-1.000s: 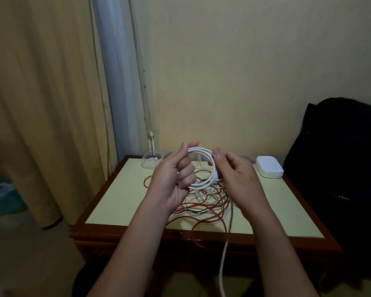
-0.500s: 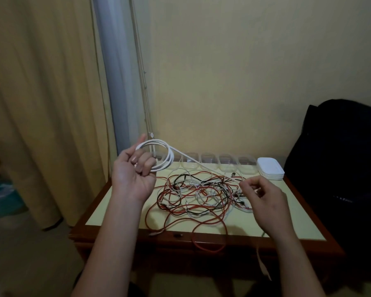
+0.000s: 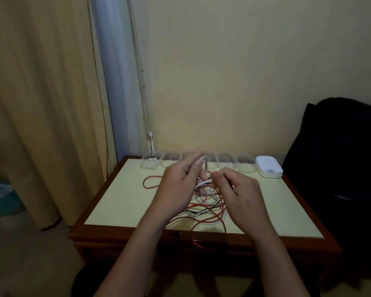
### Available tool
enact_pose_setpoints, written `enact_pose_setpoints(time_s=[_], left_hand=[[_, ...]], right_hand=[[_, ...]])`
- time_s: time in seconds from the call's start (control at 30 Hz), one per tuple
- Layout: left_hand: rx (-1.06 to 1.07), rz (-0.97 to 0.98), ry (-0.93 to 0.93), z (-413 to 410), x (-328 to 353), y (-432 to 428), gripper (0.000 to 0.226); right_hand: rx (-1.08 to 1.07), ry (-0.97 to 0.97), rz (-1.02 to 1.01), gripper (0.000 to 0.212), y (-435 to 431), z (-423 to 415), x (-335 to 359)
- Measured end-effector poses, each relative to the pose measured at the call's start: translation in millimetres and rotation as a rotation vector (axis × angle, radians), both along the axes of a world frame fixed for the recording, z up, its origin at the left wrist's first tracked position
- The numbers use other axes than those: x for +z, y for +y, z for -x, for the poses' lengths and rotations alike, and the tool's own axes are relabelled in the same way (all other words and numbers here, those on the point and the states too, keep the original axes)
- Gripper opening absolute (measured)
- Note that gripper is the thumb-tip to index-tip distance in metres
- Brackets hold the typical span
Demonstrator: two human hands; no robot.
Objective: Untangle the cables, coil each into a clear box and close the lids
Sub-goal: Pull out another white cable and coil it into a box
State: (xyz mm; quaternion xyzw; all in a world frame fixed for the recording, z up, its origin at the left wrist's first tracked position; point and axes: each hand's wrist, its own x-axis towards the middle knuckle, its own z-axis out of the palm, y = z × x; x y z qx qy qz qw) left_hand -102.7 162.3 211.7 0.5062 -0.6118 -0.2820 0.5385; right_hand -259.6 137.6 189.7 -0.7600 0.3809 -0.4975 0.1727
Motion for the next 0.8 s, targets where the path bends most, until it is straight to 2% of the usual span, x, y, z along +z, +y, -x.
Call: enact_pose_setpoints(time_s=[0.1,0.2,0.4,0.57,0.8], left_hand=[[-0.147,-0.184,0.201,5,-3,0,0.031],[-0.283,-0.239,0.413,6,-1,1,0.031],[-0.330,-0.249,0.569,-8,1,2,0.041],[-0.314,-0.252,0.572,-10,-1,3,0.038],[-0.285,-0.258,0.864,-29,8,-1,0.030]], right_hand=[[-0.002,-0.078,-0.018,0.036,-2,0,3],[0.003,-0.142,-0.055,0.036,-2,-2,4],[0.026,-0.118,-0.125,0.019,-3,-2,1],[0.069,-0.182,-0.167,0.017,-2,-3,5],[0.052,-0.071,-0.281,0.016,-10,15,-19]])
